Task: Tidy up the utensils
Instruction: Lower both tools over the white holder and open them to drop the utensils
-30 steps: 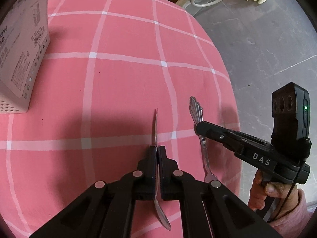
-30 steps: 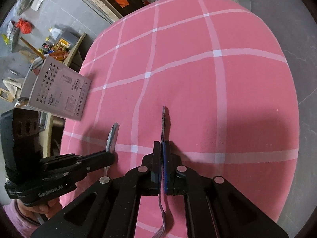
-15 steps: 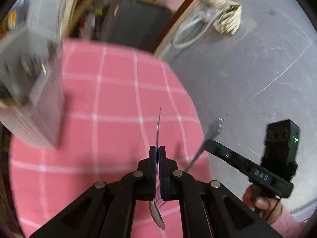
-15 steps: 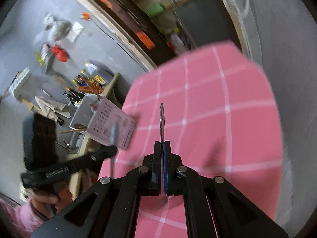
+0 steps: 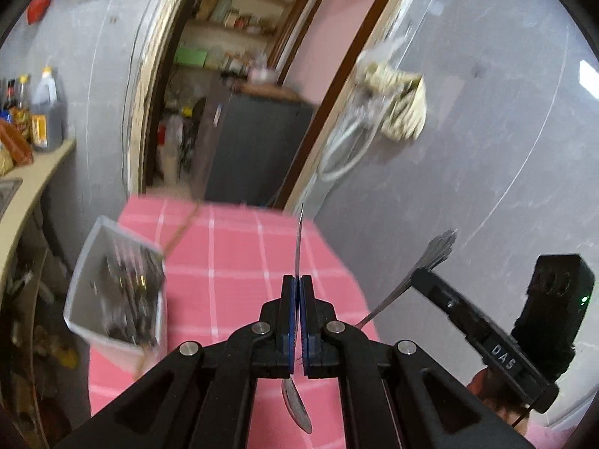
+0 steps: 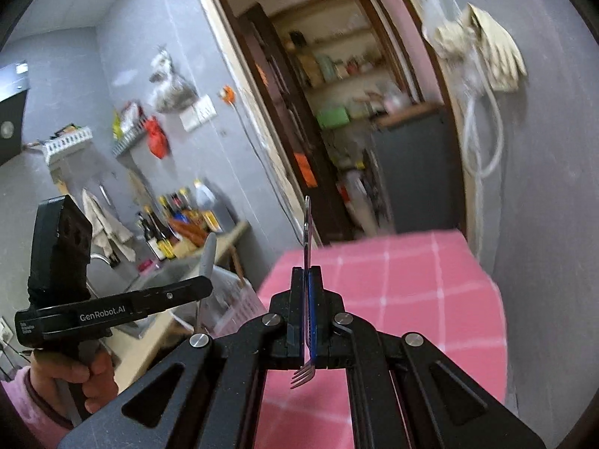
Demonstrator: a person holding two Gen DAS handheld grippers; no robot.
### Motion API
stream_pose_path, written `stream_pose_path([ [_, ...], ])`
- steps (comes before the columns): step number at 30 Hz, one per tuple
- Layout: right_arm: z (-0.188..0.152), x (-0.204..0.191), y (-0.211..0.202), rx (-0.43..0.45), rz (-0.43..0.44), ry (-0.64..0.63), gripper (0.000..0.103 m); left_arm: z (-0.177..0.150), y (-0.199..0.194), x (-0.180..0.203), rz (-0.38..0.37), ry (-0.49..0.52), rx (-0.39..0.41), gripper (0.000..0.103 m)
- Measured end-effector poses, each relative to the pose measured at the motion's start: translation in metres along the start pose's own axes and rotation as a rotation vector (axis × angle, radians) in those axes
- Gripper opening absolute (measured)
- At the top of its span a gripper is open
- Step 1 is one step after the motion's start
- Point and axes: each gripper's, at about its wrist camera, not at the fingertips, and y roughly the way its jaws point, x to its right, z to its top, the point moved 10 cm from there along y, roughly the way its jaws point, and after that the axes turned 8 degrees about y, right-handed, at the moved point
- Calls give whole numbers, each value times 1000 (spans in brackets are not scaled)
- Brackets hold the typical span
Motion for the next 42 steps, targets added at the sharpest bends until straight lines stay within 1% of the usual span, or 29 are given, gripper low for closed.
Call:
stream_pose_path([
  [2, 15, -18, 7, 27, 22, -16, 2, 16, -9, -6, -5, -5, 40, 3],
  [4, 24, -34, 11, 53, 45, -23, 2, 35, -19, -21, 1, -14, 91, 3],
  [7, 38, -62, 25, 77, 73, -38, 2, 52, -32, -43, 26, -13, 150, 3],
  [10, 41, -80, 37, 89, 91, -28, 2, 61, -39, -64, 42, -3, 197, 3],
  [12, 41, -94, 48, 97, 105, -25, 2, 62, -39, -76, 40, -3, 215, 3],
  [15, 32, -107, 64, 93, 117, -26, 2, 60, -36, -97, 39, -11, 253, 3],
  [18, 23, -117, 77, 100, 131, -48, 2, 51, -31, -114, 67, 8, 285, 3],
  [21, 12, -125, 91, 85, 136, -71, 2, 40, -19, -127, 95, 18, 274, 3],
  [24, -3, -131, 106, 47, 135, -103, 2, 25, -9, -138, 176, 56, 246, 3],
  [27, -17, -133, 111, 11, 140, -127, 2, 13, -7, -144, 194, 52, 244, 3],
  [32, -40, -137, 123, -49, 130, -167, 2, -2, -3, -154, 166, 11, 226, 3],
  [37, -53, -144, 132, -82, 110, -207, 2, -10, -1, -160, 132, -10, 190, 3],
  [42, -63, -144, 134, -117, 100, -195, 3, -15, -9, -163, 110, -44, 183, 3],
])
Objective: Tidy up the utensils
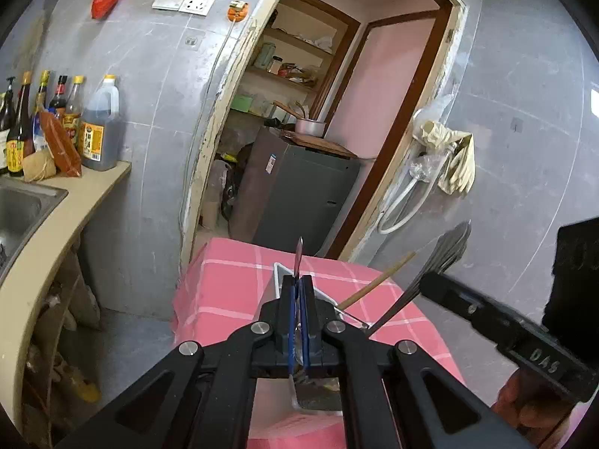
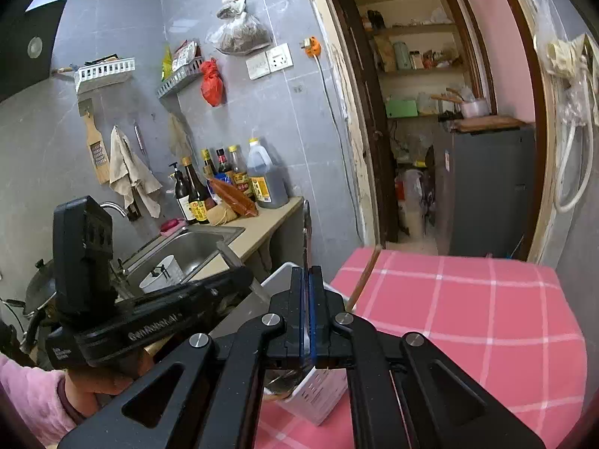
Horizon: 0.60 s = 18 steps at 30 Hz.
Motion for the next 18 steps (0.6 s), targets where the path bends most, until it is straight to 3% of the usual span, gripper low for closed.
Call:
stream_pose_path([
  [7, -3, 4, -12, 4, -32, 31, 3, 6, -12, -2, -15, -18, 11, 7],
  [15, 2, 5, -27, 38, -53, 51, 20, 3, -18, 7, -21, -7, -1, 26],
  [18, 6, 6, -40, 65, -60, 62, 29, 5, -26, 8, -9, -19, 12, 38],
])
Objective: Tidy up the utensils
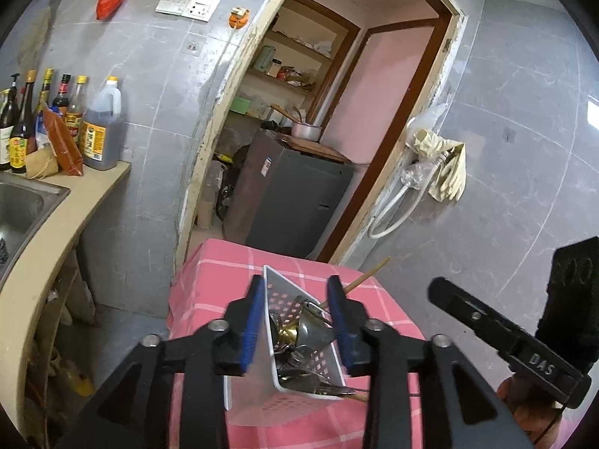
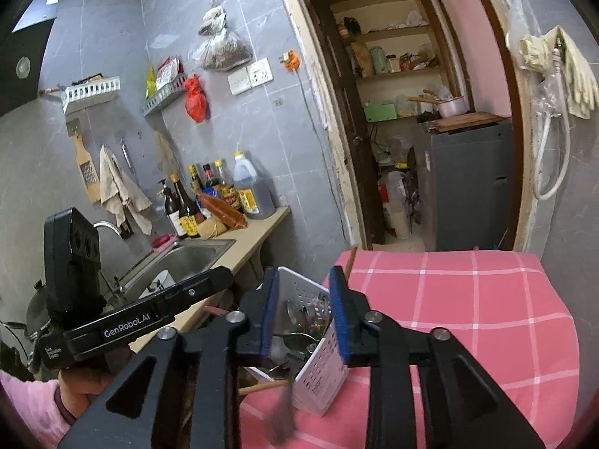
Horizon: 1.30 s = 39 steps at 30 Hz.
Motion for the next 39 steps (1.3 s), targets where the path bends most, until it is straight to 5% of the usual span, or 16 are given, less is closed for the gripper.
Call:
stream_pose_path([
  [14, 25, 29, -97, 160, -74, 23, 83, 3, -73, 41, 187, 65, 124, 97],
  [19, 18, 49, -137, 197, -137, 11, 102, -8, -98, 61, 238, 87, 137, 103],
  [39, -72, 117, -246, 145, -318, 8, 102, -113, -142, 117, 260, 148, 49, 103],
])
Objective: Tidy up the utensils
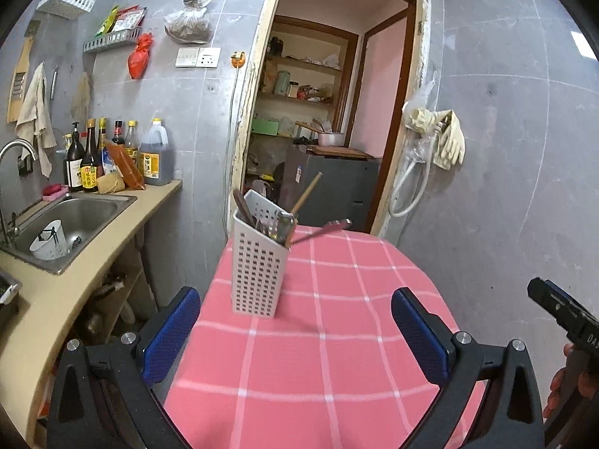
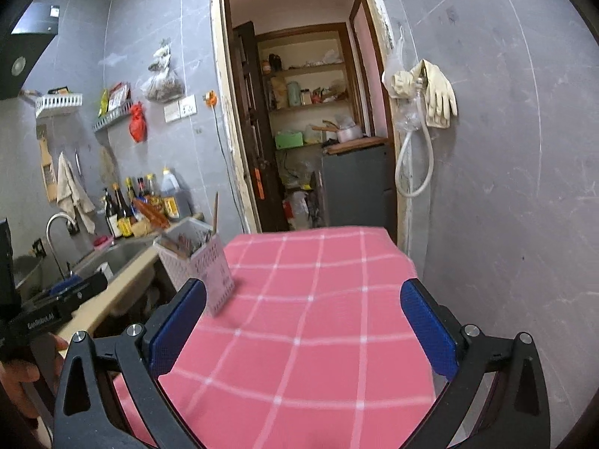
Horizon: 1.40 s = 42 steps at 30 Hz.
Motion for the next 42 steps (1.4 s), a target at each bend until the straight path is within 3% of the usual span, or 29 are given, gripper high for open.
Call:
stream_pose_path([
  [7, -25, 0, -19, -21, -4, -35, 102, -16, -17, 6, 6, 26, -4, 103],
  [42, -27, -9, -20, -31, -1, -19, 102, -26, -27, -4, 29, 27, -17, 103],
])
